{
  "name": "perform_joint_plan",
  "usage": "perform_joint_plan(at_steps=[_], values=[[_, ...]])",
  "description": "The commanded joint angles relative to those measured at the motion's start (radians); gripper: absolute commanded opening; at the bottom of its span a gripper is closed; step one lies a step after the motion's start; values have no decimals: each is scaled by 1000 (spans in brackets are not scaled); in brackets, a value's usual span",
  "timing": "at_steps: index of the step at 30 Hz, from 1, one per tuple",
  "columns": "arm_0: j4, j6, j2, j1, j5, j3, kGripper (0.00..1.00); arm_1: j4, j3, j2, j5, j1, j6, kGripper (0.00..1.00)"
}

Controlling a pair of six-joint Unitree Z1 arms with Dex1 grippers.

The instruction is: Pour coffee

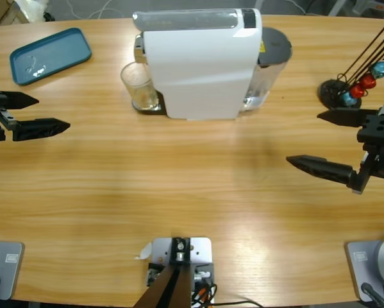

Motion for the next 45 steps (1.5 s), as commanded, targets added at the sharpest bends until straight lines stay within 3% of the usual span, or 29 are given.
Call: perform_joint_plan(at_steps=[1, 9, 18, 45], values=[[-11, 10, 40, 2, -14, 26, 991, -8, 25, -9, -28, 10, -4, 1000], [-29, 9, 29, 2, -8, 30, 991, -11, 31, -10, -28, 10, -3, 1000], [-211, 16, -50, 2, -5, 144, 989, -23, 36, -6, -31, 10, -3, 1000], [-241, 63, -41, 2, -7, 164, 977, -24, 45, -16, -30, 10, -1, 1000]])
